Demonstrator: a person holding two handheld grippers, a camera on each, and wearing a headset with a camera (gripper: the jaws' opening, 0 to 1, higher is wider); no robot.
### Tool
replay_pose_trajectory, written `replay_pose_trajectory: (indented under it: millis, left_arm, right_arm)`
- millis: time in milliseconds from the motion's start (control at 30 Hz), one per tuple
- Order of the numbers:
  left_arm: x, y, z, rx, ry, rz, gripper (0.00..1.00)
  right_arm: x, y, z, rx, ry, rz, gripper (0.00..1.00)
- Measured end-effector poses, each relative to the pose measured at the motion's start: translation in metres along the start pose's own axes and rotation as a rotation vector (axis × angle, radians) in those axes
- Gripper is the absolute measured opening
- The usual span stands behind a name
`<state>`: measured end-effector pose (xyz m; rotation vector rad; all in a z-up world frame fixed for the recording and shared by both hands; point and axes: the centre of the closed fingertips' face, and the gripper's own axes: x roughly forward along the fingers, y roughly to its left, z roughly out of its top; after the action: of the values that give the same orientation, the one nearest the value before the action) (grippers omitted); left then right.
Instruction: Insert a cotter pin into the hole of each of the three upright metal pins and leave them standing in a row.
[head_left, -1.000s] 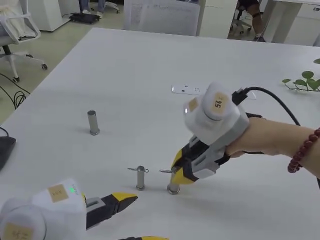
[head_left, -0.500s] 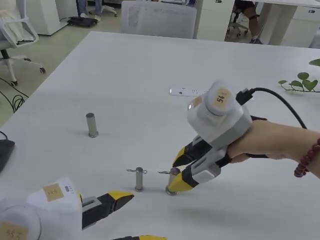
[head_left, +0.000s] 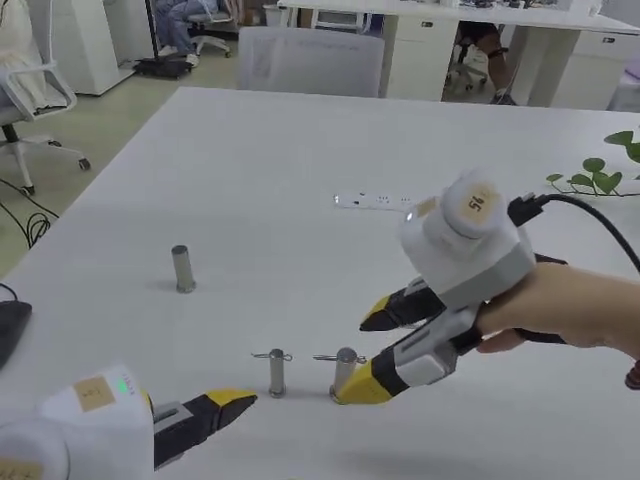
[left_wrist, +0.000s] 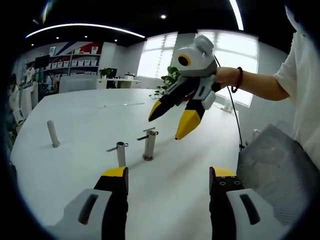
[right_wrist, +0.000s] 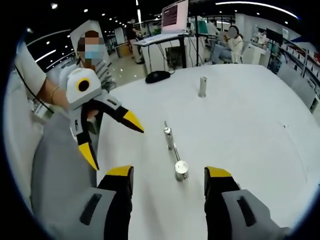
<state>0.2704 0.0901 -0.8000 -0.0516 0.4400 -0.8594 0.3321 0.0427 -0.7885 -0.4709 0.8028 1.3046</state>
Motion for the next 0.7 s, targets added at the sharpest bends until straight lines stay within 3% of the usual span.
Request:
replay_pose_trajectory:
  millis: [333,700]
  left_arm:
    - [-0.004,-0.002,0.006,0.006,-0.001,0.001,0.7]
    - [-0.009,-0.005,0.01,0.006,-0.005,0.009,0.75]
  right_arm:
    - [-0.02,0.005,-0.005,0.072,-0.072,-0.053,0.71]
    - [-0.041,0.013,-0.019,0.121,-0.16,-0.095,0.78]
